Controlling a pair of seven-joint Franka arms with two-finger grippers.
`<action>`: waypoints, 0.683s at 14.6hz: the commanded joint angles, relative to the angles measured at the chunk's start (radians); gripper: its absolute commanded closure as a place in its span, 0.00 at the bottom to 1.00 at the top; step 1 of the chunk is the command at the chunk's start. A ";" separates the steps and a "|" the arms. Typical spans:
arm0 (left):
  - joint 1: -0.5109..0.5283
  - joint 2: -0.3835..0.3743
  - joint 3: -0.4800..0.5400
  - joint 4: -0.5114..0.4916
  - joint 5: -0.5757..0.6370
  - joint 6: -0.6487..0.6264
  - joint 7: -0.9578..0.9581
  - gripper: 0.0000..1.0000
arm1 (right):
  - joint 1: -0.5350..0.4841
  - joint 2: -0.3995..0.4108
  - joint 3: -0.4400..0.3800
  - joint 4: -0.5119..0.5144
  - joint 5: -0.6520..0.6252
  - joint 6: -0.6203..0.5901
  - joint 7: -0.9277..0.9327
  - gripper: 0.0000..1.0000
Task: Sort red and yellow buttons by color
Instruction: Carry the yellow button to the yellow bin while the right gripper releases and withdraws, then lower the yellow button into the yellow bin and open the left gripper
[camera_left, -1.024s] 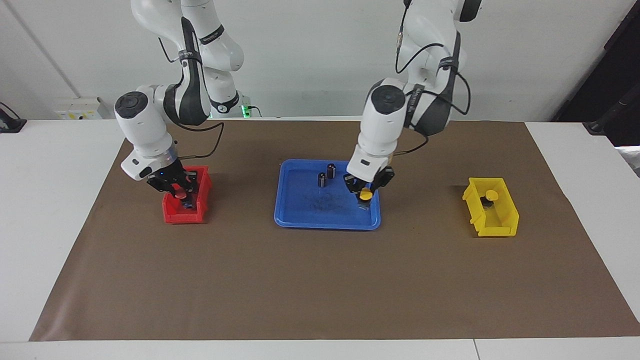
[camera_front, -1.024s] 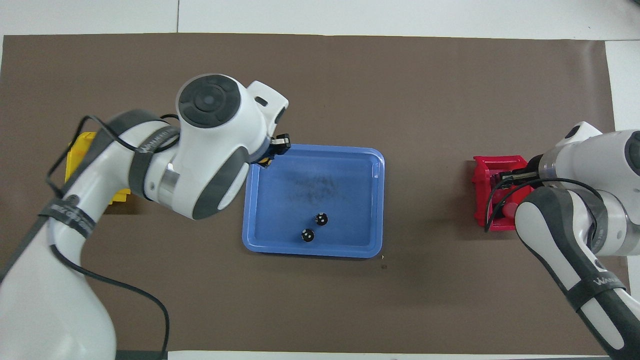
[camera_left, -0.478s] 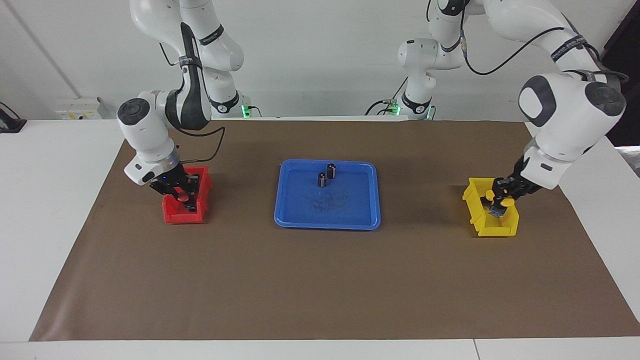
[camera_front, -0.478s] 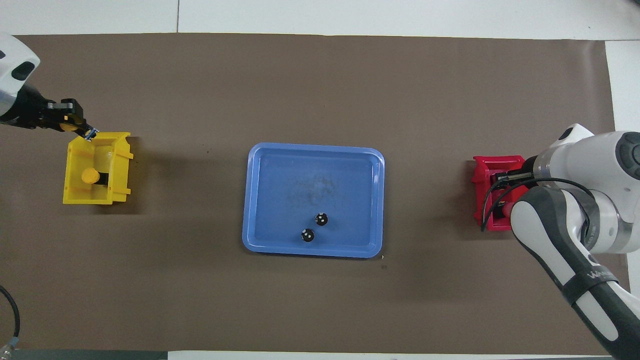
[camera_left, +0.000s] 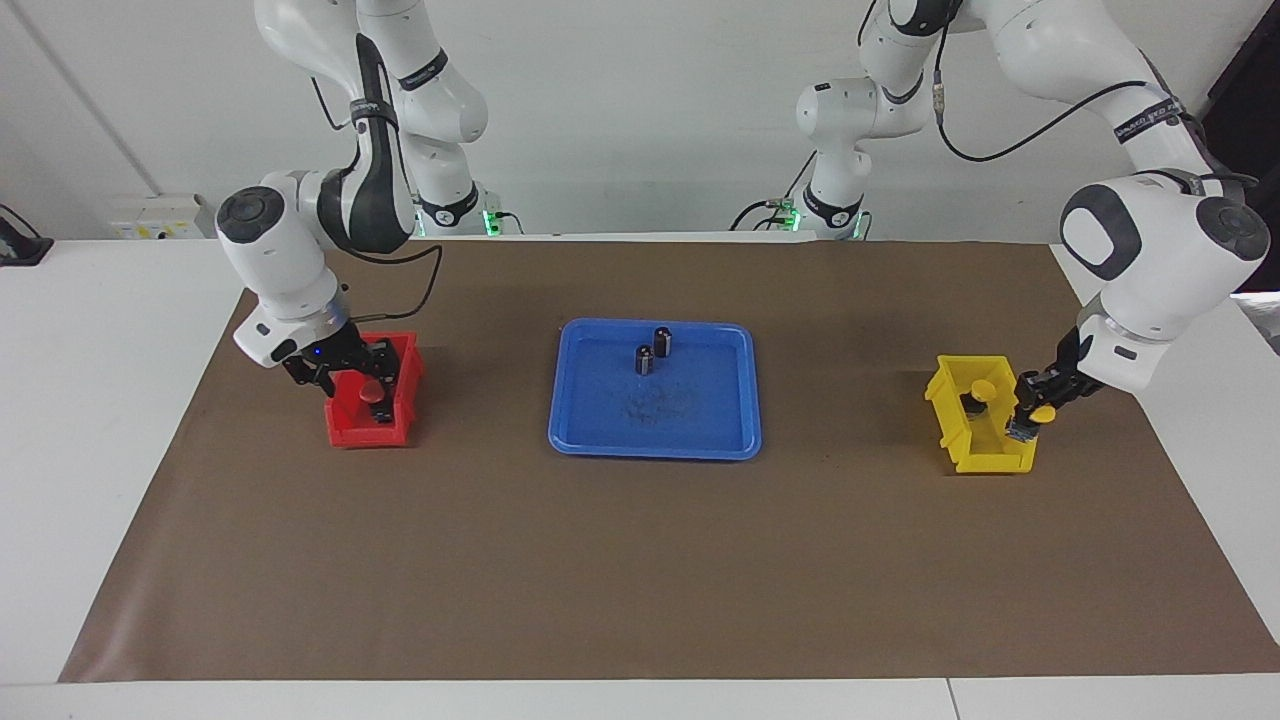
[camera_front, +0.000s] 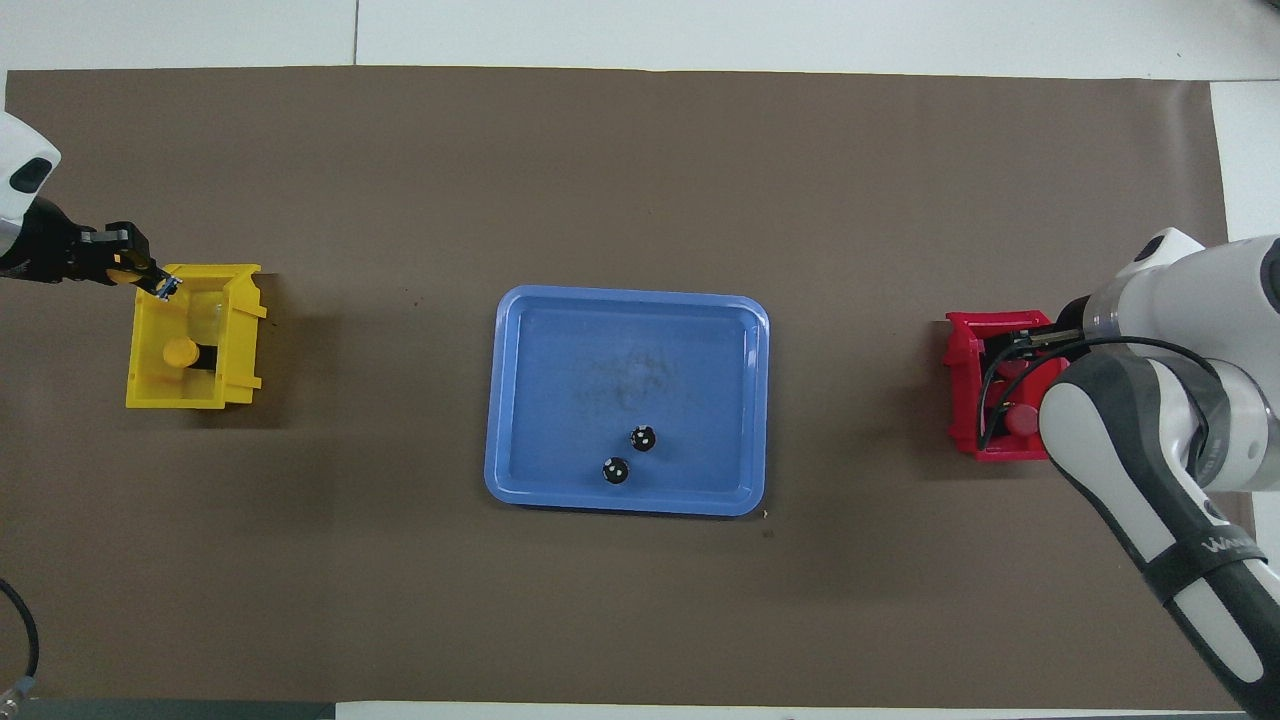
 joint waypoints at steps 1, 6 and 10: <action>0.003 -0.042 -0.011 -0.073 -0.016 0.048 -0.150 0.98 | -0.004 -0.003 0.008 0.161 0.010 -0.185 -0.017 0.00; -0.012 -0.037 -0.018 -0.126 -0.017 0.122 -0.265 0.98 | -0.015 -0.013 0.007 0.466 0.010 -0.532 0.038 0.00; -0.015 -0.032 -0.018 -0.181 -0.022 0.170 -0.264 0.98 | -0.046 -0.014 -0.004 0.594 0.016 -0.664 0.040 0.00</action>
